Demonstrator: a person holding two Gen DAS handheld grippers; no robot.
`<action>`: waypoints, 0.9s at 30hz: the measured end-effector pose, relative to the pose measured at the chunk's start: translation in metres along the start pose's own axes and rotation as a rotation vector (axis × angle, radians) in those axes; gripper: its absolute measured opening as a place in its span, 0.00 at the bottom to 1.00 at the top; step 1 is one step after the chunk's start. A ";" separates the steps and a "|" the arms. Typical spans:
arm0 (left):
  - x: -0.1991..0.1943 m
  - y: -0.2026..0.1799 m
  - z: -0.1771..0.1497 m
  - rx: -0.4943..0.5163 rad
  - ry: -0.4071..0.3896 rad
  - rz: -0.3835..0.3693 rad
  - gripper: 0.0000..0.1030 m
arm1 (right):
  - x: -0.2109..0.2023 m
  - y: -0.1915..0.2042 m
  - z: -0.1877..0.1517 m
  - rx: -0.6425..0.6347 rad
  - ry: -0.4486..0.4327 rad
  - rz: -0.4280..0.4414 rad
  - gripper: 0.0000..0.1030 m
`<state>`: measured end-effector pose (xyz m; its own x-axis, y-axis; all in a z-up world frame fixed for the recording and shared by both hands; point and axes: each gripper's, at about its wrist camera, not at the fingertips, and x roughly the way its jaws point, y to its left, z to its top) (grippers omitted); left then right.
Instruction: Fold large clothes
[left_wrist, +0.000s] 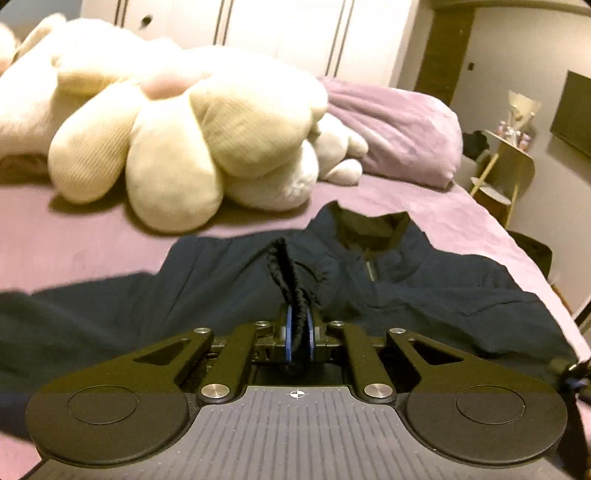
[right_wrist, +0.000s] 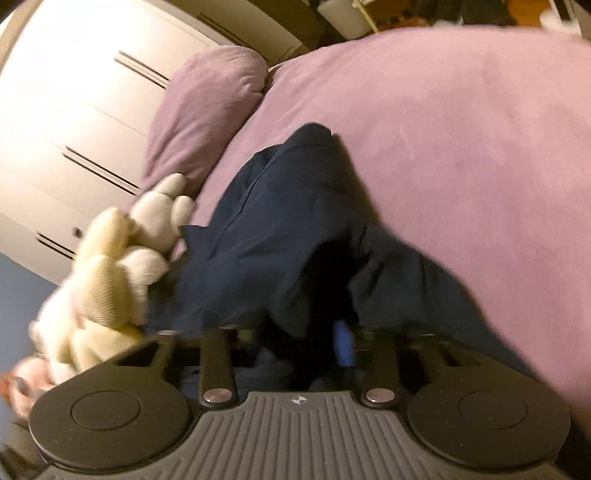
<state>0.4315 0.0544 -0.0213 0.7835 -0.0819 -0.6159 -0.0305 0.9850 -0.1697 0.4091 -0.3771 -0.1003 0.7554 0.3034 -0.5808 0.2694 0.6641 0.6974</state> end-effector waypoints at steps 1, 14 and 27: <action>0.004 -0.003 -0.001 0.014 0.001 0.002 0.10 | -0.004 0.006 0.002 -0.056 -0.035 -0.006 0.14; 0.016 0.006 -0.025 0.077 0.055 0.185 0.34 | -0.024 0.016 -0.005 -0.332 -0.085 -0.100 0.22; 0.059 -0.047 -0.041 0.128 0.056 0.174 0.49 | 0.034 0.099 -0.030 -0.705 -0.146 -0.114 0.13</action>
<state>0.4538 -0.0031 -0.0816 0.7374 0.0858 -0.6700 -0.0798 0.9960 0.0398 0.4431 -0.2805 -0.0636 0.8310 0.1444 -0.5372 -0.0606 0.9835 0.1706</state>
